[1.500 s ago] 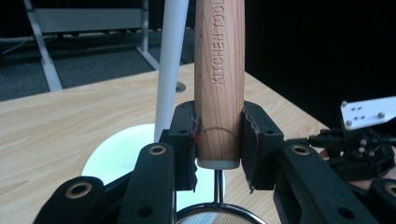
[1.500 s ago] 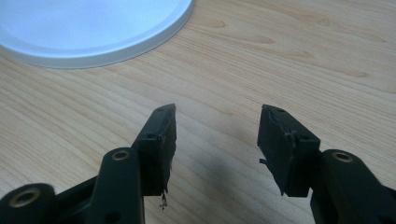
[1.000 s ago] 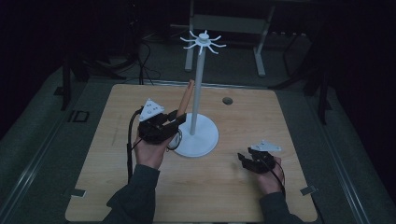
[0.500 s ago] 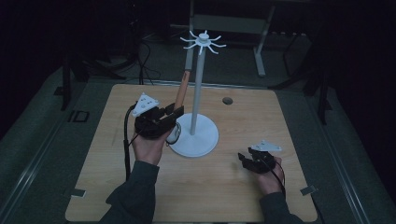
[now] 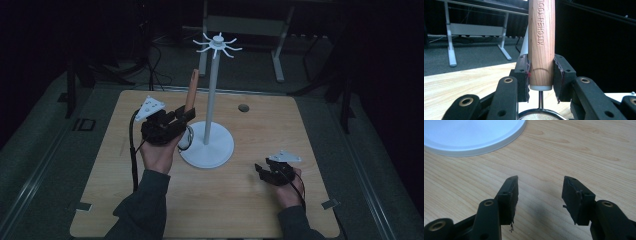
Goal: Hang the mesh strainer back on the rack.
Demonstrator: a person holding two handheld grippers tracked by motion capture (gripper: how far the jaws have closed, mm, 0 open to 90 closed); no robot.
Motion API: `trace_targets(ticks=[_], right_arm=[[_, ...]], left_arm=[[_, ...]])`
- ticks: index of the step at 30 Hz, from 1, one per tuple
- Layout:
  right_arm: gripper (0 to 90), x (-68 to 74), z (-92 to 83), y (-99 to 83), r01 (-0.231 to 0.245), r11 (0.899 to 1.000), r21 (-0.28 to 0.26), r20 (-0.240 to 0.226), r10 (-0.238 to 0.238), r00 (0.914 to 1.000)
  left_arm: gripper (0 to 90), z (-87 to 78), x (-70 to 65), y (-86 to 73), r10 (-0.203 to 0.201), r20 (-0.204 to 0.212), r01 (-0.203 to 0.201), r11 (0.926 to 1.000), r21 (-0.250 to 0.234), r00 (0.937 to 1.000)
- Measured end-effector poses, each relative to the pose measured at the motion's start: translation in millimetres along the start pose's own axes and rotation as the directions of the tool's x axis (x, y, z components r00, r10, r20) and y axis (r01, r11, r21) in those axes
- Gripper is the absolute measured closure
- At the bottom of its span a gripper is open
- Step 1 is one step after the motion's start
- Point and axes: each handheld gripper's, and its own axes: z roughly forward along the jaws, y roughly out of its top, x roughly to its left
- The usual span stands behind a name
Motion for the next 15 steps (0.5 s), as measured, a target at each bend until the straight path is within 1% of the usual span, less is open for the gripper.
trace_targets(ticks=[7, 11, 13, 15], right_arm=[[46.8, -0.1, -0.1, 0.1, 0.001, 1.000, -0.002, 0.000, -0.001, 1.0000], [46.8, -0.6, -0.3, 0.0, 0.002, 1.000, -0.002, 0.000, -0.002, 1.0000], [46.8, -0.8, -0.5, 0.0, 0.001, 1.000, -0.003, 0.000, -0.001, 1.0000], [46.8, -0.7, -0.7, 0.1, 0.001, 1.000, -0.003, 0.000, -0.001, 1.0000]], left_arm=[[68.9, 0.3, -1.9, 3.8, 0.001, 0.008, -0.001, 0.9999, -0.013, 1.0000], [69.0, 0.4, -3.8, 5.9, 0.009, 0.015, -0.009, 0.9995, -0.029, 0.9998], [68.9, 0.3, -3.7, 6.3, 0.009, 0.015, -0.009, 0.9995, -0.032, 0.9998], [69.0, -0.3, -3.2, 7.4, -0.001, 0.014, 0.001, 0.9991, -0.042, 0.9999]])
